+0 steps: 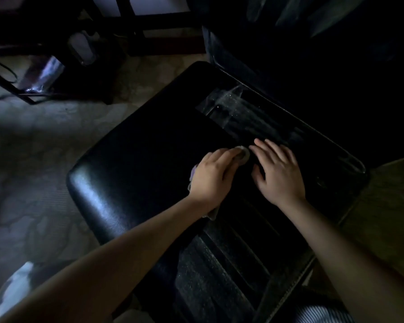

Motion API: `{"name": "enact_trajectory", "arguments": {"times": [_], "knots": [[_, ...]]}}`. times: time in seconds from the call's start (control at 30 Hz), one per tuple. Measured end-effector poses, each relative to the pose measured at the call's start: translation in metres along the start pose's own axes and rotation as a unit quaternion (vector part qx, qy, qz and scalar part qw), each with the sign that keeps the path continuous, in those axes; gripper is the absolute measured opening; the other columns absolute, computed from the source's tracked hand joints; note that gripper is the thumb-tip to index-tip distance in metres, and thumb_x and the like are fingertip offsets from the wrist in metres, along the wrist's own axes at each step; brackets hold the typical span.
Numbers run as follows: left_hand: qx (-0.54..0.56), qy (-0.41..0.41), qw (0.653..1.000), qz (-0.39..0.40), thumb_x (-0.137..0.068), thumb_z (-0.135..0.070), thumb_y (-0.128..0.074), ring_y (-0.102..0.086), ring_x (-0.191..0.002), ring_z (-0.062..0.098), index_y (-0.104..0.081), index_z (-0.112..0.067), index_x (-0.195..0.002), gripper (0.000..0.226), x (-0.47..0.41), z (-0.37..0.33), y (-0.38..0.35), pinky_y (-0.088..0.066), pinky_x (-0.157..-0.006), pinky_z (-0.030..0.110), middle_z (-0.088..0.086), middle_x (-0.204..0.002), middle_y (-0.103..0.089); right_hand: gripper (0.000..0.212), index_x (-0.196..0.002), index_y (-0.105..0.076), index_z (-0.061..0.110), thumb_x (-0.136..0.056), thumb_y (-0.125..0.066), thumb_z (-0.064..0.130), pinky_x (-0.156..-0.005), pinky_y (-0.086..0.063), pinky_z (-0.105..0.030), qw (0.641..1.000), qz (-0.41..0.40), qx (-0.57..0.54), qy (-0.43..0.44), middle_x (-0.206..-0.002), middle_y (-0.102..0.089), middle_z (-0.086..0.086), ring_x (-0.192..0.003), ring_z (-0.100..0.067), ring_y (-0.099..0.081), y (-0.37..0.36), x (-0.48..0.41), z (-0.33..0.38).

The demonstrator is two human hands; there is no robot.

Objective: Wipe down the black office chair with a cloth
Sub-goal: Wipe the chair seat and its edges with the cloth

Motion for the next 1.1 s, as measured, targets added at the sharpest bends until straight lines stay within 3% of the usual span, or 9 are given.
{"name": "enact_trajectory", "arguments": {"times": [0.07, 0.17, 0.27, 0.33, 0.4, 0.53, 0.63, 1.1], "knots": [[0.095, 0.054, 0.994, -0.002, -0.091, -0.021, -0.052, -0.058, -0.101, 0.014, -0.063, -0.01, -0.117, 0.03, -0.005, 0.002, 0.008, -0.042, -0.088, 0.023, 0.0, -0.112, -0.065, 0.048, -0.123, -0.06, 0.01, -0.084, -0.037, 0.03, -0.103, -0.027, -0.04, 1.0, 0.001, 0.005, 0.001, -0.134, -0.056, -0.006, -0.125, -0.025, -0.049, -0.001, 0.0, -0.001], [0.183, 0.151, 0.969, -0.064, -0.09, -0.021, -0.05, -0.055, -0.1, 0.006, -0.062, -0.01, -0.116, 0.03, -0.019, 0.021, 0.028, -0.043, -0.089, 0.024, -0.006, -0.108, -0.061, 0.048, -0.121, -0.06, 0.01, -0.083, -0.037, 0.029, -0.102, -0.028, -0.04, 1.0, -0.002, -0.002, 0.002, -0.132, -0.057, -0.007, -0.124, -0.025, -0.049, -0.001, 0.0, 0.0], [0.197, 0.246, 0.939, -0.14, -0.093, -0.019, -0.049, -0.057, -0.103, 0.014, -0.059, -0.01, -0.117, 0.027, -0.044, 0.057, 0.048, -0.045, -0.089, 0.027, 0.001, -0.109, -0.062, 0.047, -0.122, -0.06, 0.009, -0.086, -0.036, 0.028, -0.103, -0.026, -0.039, 1.0, -0.006, -0.018, -0.005, -0.133, -0.056, -0.008, -0.126, -0.024, -0.045, 0.0, 0.0, 0.0], [0.194, 0.298, 0.916, -0.185, -0.096, -0.018, -0.047, -0.057, -0.103, 0.019, -0.059, -0.006, -0.115, 0.025, -0.07, 0.085, 0.06, -0.043, -0.084, 0.023, 0.007, -0.108, -0.063, 0.048, -0.125, -0.058, 0.009, -0.089, -0.033, 0.03, -0.105, -0.024, -0.04, 1.0, 0.005, -0.018, -0.008, -0.137, -0.053, -0.007, -0.129, -0.022, -0.04, -0.001, 0.002, -0.001], [0.143, 0.328, 0.914, -0.19, -0.097, -0.023, -0.046, -0.057, -0.105, 0.024, -0.058, -0.004, -0.113, 0.028, -0.1, 0.111, 0.066, -0.042, -0.081, 0.025, 0.011, -0.109, -0.063, 0.05, -0.13, -0.054, 0.012, -0.092, -0.03, 0.033, -0.108, -0.019, -0.038, 1.0, 0.024, -0.006, -0.014, -0.141, -0.048, -0.004, -0.133, -0.019, -0.035, -0.003, 0.002, -0.002], [-0.075, 0.265, 0.958, -0.084, -0.098, -0.022, -0.039, -0.05, -0.109, 0.034, -0.054, -0.007, -0.119, 0.03, -0.125, 0.129, 0.053, -0.035, -0.089, 0.034, 0.018, -0.118, -0.056, 0.052, -0.132, -0.053, 0.015, -0.092, -0.027, 0.035, -0.111, -0.013, -0.034, 0.998, 0.047, 0.01, -0.031, -0.144, -0.045, 0.0, -0.135, -0.017, -0.035, -0.007, 0.0, -0.002], [-0.157, 0.223, 0.957, -0.101, -0.096, -0.014, -0.037, -0.047, -0.109, 0.036, -0.052, -0.011, -0.124, 0.032, -0.118, 0.121, 0.04, -0.03, -0.091, 0.034, 0.017, -0.122, -0.053, 0.051, -0.133, -0.053, 0.015, -0.092, -0.029, 0.035, -0.111, -0.013, -0.034, 0.999, 0.041, 0.01, -0.025, -0.143, -0.046, 0.0, -0.135, -0.016, -0.033, -0.006, 0.001, -0.002], [-0.096, 0.079, 0.991, -0.046, -0.091, -0.016, -0.048, -0.058, -0.097, 0.034, -0.06, -0.01, -0.119, 0.031, -0.087, 0.063, 0.0, -0.041, -0.083, 0.035, 0.014, -0.108, -0.062, 0.05, -0.13, -0.054, 0.012, -0.092, -0.031, 0.033, -0.108, -0.019, -0.039, 1.0, 0.018, 0.0, -0.008, -0.14, -0.05, -0.005, -0.132, -0.022, -0.039, -0.006, 0.0, -0.002]]}}
Point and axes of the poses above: each hand's wrist, its own x-axis away from the middle knuckle, its own y-axis out of the back of the hand, z = x × y, the point moved 2 cm from there along -x, towards the middle knuckle
